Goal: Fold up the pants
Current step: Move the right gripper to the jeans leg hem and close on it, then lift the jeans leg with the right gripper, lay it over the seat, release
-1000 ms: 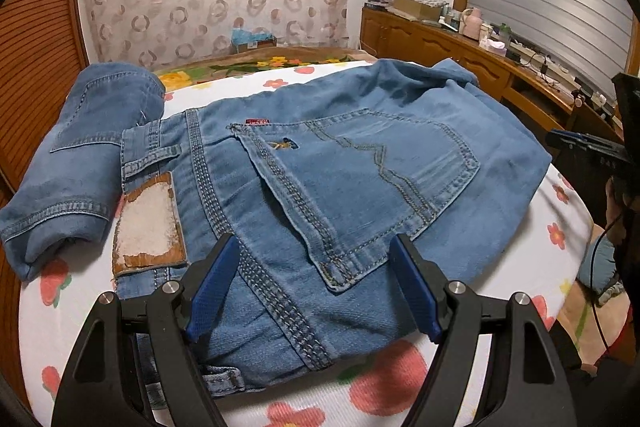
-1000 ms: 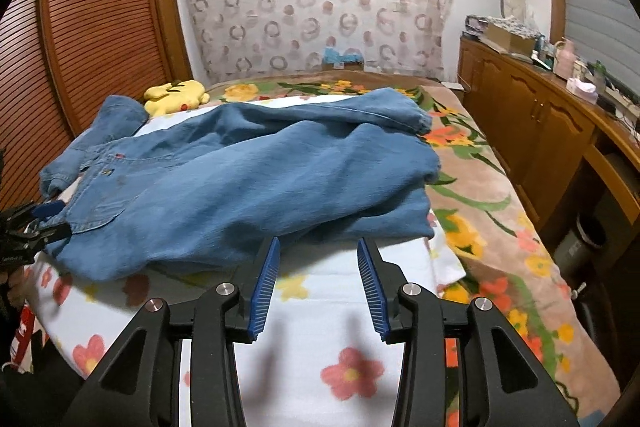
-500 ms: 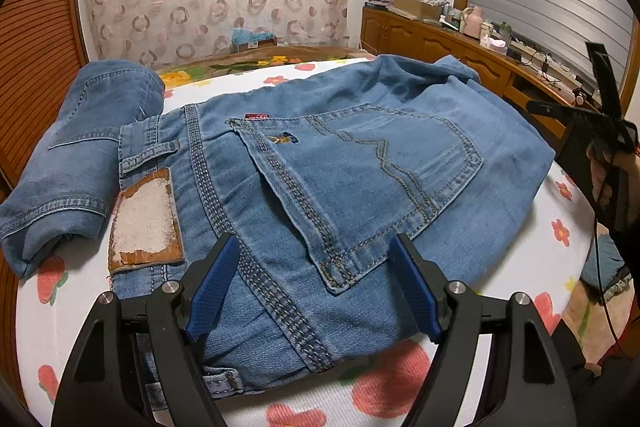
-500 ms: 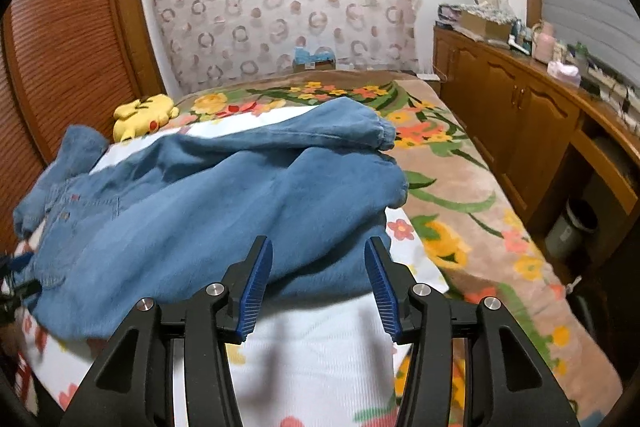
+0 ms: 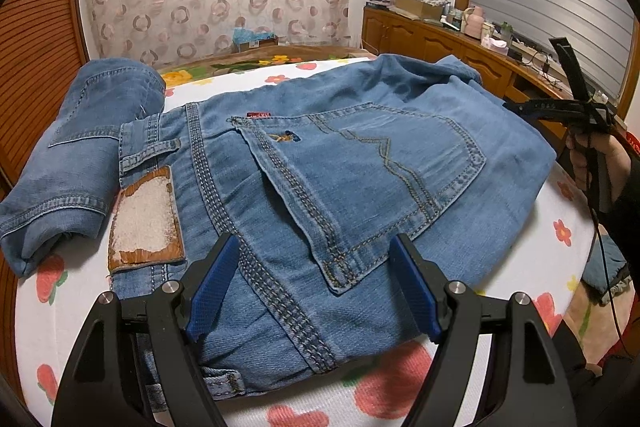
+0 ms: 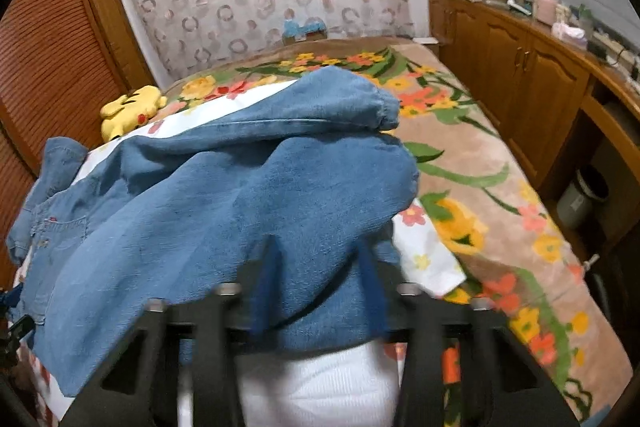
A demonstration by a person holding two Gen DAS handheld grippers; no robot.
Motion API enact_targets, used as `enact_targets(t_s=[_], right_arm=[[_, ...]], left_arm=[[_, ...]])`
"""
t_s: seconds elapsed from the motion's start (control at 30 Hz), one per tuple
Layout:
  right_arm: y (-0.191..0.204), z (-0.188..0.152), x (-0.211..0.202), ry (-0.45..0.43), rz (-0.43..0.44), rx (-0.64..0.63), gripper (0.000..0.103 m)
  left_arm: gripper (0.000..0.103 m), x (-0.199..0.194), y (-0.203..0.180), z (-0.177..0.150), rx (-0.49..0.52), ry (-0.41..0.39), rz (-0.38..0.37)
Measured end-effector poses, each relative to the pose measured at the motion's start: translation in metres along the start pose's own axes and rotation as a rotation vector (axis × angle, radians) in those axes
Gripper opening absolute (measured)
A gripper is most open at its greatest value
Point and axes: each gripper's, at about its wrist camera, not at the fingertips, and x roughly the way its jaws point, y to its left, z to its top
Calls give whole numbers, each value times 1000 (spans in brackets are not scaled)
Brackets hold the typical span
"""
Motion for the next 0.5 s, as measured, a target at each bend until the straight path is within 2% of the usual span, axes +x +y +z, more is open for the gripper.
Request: enact_targets(t_s=[0.07,0.1,0.2,0.37,0.5], right_arm=[[2,-2,-5,-9,-12,-28,5],[5,-4,-12,-31,-21,-53,3],[6,-6,-37,-99,-45,-91,2],[-11,-11,-95,-213,-54,-70,2],[-19,-16,-107,-195,-69,-81,2]], left_arm=[[78,0,0,-1,-1,-1,-2],[78,0,1,0,-2,-1,-2],[78,0,1,0,-3,-2,-2],[78,-1,1,-1,-7,-7,-7],[78,-4,1,3,-11,-14,-11]])
